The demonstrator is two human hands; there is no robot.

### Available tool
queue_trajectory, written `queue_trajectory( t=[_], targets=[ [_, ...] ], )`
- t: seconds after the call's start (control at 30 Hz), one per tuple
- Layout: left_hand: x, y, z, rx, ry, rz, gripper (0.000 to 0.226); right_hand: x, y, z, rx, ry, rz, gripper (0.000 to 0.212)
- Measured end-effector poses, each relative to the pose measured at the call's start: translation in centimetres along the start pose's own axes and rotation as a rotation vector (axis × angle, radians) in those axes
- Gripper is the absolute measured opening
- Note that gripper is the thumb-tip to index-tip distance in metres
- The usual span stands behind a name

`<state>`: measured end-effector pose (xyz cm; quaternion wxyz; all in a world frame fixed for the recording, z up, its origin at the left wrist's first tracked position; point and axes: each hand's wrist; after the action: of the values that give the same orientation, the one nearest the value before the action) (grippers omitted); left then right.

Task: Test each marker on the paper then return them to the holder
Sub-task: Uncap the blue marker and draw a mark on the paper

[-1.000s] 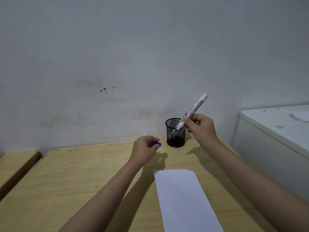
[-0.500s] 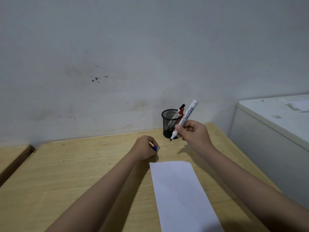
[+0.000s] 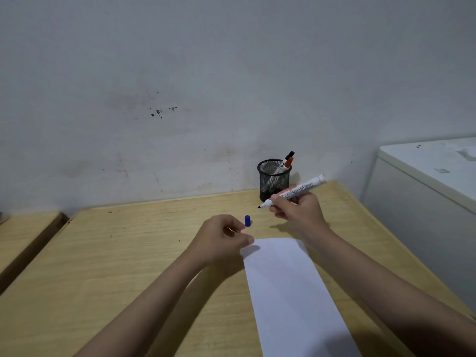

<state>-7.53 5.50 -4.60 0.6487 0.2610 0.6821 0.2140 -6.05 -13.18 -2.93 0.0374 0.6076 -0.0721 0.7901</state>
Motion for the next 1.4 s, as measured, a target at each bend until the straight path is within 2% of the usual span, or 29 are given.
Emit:
queue_trajectory(
  t=[0.2, 0.37, 0.5, 0.63, 0.83, 1.03, 1.4],
  targets=[
    [2.1, -0.7, -1.1, 0.049, -0.068, 0.254, 0.039, -1.1, -1.4, -1.7, 0.010, -0.123, 0.135, 0.016],
    [3.1, -1.2, -1.2, 0.034, -0.075, 0.254, 0.044, -2.3, -2.9, -2.6, 0.030, -0.172, 0.130, 0.018],
    [4.0, -1.4, -1.3, -0.010, -0.089, 0.255, 0.046, -3.6, -3.8, -3.3, -0.022, -0.213, 0.110, 0.024],
    [4.9, -1.5, -1.4, -0.053, -0.114, 0.237, 0.050, -4.5, -3.8, -3.9, -0.028, -0.175, 0.051, 0.024],
    [5.2, -1.3, -1.4, -0.031, -0.114, 0.247, 0.061, -5.0, -3.6, -4.1, -0.032, -0.133, -0.005, 0.028],
    [5.3, -0.7, -1.3, -0.004, -0.126, 0.318, 0.064, -5.6, -3.9, -3.9, 0.013, -0.096, -0.066, 0.032],
    [5.3, -0.7, -1.1, 0.001, -0.120, 0.305, 0.068, -5.8, -3.9, -3.7, 0.055, -0.068, -0.103, 0.031]
  ],
)
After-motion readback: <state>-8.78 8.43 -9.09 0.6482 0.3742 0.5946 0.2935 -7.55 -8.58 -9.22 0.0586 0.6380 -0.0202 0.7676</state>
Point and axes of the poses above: each hand's wrist, its own z-axis towards the middle knuckle, its own y-axis out of the back of the hand, x = y × z, and after that the axes turned 8 degrees about y, right-handed
